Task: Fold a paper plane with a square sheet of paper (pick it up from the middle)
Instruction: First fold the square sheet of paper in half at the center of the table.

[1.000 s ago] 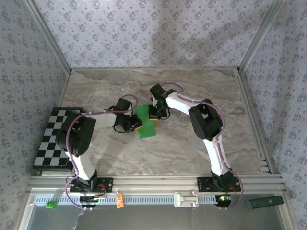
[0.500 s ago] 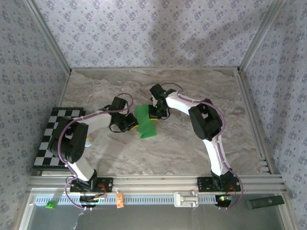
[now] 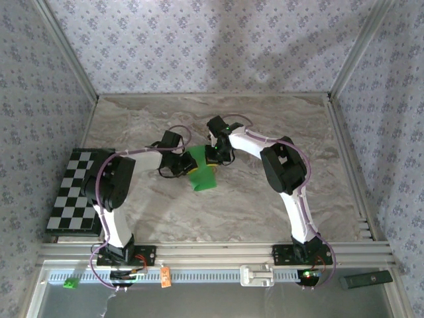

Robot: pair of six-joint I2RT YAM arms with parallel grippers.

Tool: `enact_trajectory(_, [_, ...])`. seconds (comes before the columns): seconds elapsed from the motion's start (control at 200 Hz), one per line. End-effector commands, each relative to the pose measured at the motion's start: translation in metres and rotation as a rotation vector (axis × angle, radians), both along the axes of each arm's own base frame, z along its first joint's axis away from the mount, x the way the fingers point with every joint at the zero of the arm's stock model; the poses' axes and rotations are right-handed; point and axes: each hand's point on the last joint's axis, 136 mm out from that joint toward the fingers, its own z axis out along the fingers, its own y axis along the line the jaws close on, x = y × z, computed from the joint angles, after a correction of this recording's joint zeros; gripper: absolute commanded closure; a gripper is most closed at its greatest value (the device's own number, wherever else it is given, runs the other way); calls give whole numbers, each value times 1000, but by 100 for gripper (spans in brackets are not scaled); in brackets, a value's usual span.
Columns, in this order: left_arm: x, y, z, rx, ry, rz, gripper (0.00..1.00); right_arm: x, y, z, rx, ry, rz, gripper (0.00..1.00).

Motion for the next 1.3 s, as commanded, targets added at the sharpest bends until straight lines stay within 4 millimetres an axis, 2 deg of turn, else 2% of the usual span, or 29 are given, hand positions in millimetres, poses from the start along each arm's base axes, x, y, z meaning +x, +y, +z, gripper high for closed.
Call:
enact_trajectory(0.0, [-7, 21, -13, 37, 1, 17, 87, -33, -70, -73, -331, 155, -24, 91])
enact_trajectory(0.17, [-19, 56, -17, 75, 12, 63, 87, -35, -74, -68, -352, 173, -14, 91])
enact_trajectory(0.275, [-13, 61, 2, 52, -39, 66, 87, -32, -72, -66, -340, 166, -12, 91])
enact_trajectory(0.36, [-4, 47, 25, 0, -96, 33, 87, -31, -66, -65, -310, 170, -12, 91])
enact_trajectory(0.43, [4, 28, 43, -55, -144, -2, 87, -31, -62, -63, -294, 174, -12, 91])
enact_trajectory(0.51, [9, 6, 53, -93, -172, -46, 87, -30, -61, -61, -287, 174, -13, 91])
enact_trajectory(0.605, [16, -9, 47, -96, -157, -65, 87, -29, -59, -59, -282, 176, -15, 91])
enact_trajectory(0.805, [35, -15, 25, -90, -125, -47, 87, -30, -61, -60, -289, 182, -9, 91])
enact_trajectory(0.97, [36, 4, -1, -28, -100, -23, 87, -31, -65, -58, -308, 181, 3, 91])
enact_trajectory(1.119, [31, 38, -20, 3, -65, 38, 87, -34, -68, -59, -325, 192, 14, 91])
enact_trajectory(1.224, [29, 67, -26, 24, -54, 91, 87, -35, -70, -59, -331, 195, 15, 91])
enact_trajectory(1.294, [31, 80, -22, 31, -63, 113, 87, -33, -71, -59, -332, 193, 13, 91])
